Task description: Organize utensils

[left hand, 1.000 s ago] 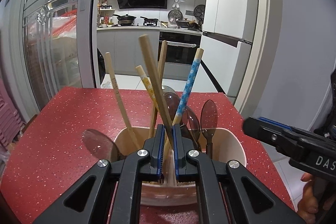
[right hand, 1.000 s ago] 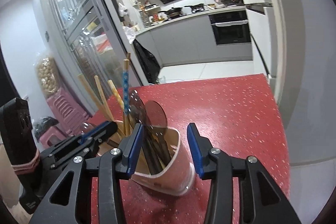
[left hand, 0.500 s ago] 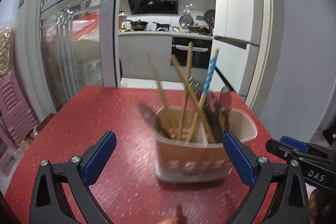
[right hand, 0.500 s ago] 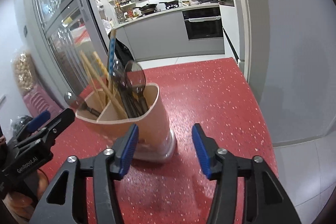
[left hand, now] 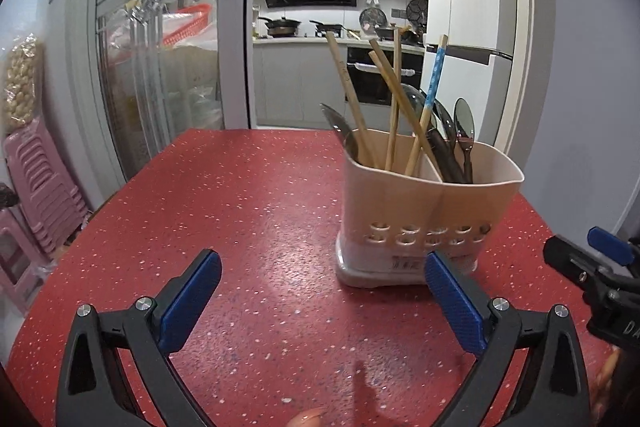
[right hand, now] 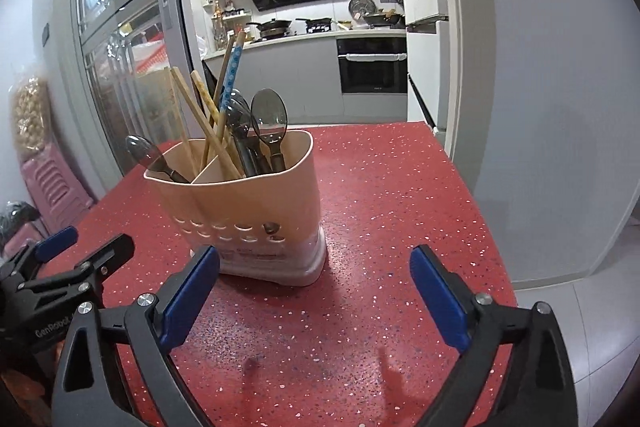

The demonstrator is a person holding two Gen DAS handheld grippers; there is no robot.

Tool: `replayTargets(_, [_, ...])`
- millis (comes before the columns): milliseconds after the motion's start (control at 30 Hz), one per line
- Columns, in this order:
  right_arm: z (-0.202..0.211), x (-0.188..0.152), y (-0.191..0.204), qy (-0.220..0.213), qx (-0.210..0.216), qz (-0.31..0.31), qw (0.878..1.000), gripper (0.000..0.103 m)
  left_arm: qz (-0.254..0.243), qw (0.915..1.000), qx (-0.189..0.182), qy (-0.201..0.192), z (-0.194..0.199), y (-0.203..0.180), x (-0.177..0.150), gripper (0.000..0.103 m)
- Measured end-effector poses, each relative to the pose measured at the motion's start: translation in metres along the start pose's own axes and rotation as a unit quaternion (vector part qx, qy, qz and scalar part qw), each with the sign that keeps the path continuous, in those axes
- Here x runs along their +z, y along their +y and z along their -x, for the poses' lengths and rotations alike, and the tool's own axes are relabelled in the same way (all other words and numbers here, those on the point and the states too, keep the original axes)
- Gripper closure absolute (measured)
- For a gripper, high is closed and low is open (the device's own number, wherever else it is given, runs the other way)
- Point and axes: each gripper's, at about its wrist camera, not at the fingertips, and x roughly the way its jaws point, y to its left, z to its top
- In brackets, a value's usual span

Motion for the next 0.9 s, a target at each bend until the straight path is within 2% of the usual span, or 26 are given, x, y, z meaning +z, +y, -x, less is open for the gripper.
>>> replayTargets(100, [0.001,-0.003,0.002,-0.002,-0.009,0.002,1.0,0.0,-0.001,1.0,0.001,0.002,0.004,0.003,-0.006,0.0])
replayTargets(433, [0.004,-0.01,0.006,0.002,-0.017,-0.003,1.0,0.0,0.012,0.9999,0.004,0.01,0.011,0.014,-0.018,0.0])
replayTargets(900, [0.011,-0.012,0.009,-0.003,-0.015,0.0,1.0,0.0,0.019,0.9997,0.007,0.01,0.016,0.017,-0.019,0.0])
